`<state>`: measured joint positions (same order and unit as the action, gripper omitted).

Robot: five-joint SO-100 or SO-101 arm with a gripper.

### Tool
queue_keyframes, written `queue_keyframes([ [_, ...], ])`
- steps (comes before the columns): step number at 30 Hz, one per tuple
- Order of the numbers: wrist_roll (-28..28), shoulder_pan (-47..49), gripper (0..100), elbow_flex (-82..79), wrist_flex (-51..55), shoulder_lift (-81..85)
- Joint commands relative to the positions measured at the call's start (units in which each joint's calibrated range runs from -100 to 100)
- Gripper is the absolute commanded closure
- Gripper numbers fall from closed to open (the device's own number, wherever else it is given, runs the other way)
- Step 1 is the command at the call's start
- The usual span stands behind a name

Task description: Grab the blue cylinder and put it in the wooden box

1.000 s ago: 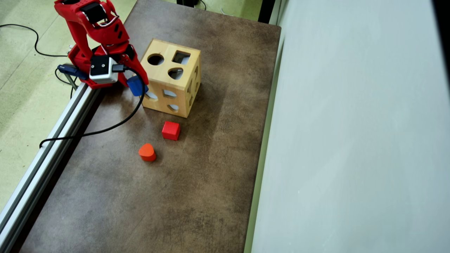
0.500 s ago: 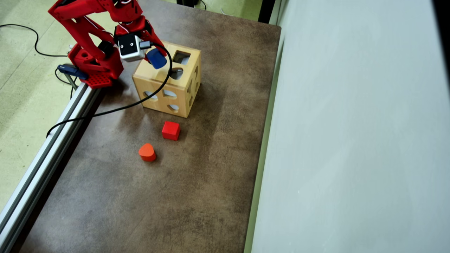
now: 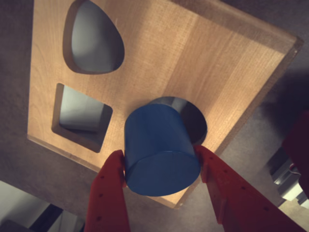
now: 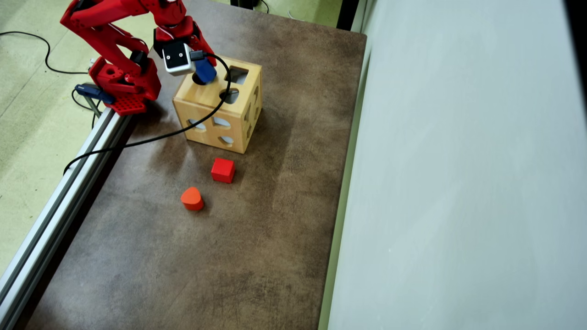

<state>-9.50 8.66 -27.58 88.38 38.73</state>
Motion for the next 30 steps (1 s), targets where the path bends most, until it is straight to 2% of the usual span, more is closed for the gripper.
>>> queue_keyframes([
  [1,0.1,0.6,98,1.2,2.9,1.6],
  [12,0.9,-0.2,98,6.5,5.1,0.7],
  [30,1.5,-0.3,98,5.3,5.1,0.5],
])
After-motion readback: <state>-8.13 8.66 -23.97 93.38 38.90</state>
